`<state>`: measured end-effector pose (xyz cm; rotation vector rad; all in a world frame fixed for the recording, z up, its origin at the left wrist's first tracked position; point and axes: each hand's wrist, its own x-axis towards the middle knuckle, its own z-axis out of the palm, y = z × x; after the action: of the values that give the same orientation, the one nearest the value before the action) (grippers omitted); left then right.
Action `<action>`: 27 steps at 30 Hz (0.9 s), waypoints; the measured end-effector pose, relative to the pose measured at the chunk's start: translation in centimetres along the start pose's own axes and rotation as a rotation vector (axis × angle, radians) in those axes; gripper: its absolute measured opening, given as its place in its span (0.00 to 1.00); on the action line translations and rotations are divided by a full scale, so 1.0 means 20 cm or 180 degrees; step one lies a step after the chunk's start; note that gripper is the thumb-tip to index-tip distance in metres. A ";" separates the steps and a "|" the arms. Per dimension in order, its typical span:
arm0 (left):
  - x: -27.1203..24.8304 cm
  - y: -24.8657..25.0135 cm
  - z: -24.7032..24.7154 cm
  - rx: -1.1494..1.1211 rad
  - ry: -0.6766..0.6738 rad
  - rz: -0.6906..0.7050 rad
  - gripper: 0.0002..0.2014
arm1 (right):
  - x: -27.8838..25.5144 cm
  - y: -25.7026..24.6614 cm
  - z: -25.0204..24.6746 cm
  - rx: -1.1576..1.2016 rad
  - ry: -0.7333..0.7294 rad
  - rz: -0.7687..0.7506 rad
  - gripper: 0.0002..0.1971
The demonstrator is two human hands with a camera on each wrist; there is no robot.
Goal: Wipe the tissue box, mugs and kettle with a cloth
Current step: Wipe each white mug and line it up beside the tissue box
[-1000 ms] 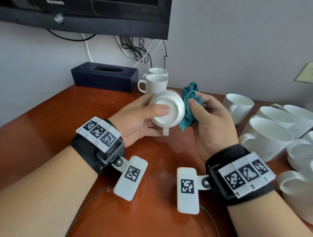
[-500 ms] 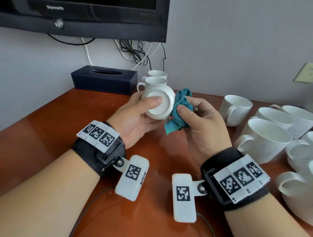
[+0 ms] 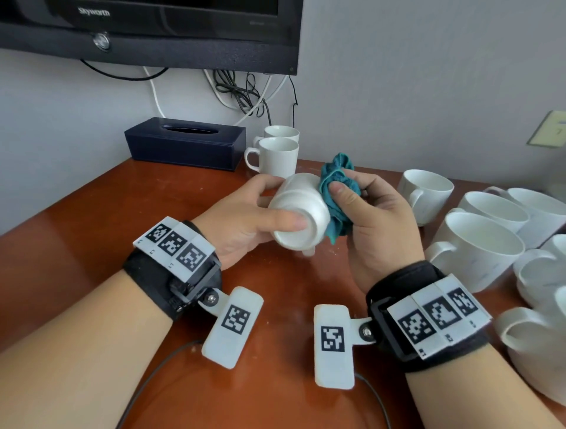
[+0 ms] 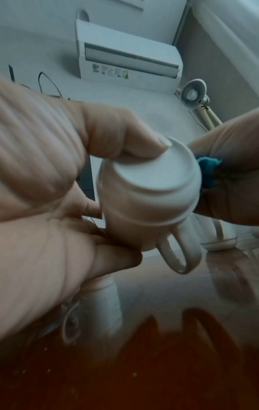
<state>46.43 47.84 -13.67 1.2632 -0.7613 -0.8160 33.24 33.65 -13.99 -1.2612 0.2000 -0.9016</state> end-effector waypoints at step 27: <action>-0.03 0.03 0.01 0.1472 -0.0026 0.0353 0.50 | 0.02 0.01 -0.03 0.0268 0.0529 0.0678 0.06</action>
<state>46.03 48.34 -13.18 1.6093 -1.0564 -0.5704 33.25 32.94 -14.20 -1.0653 0.4159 -0.8217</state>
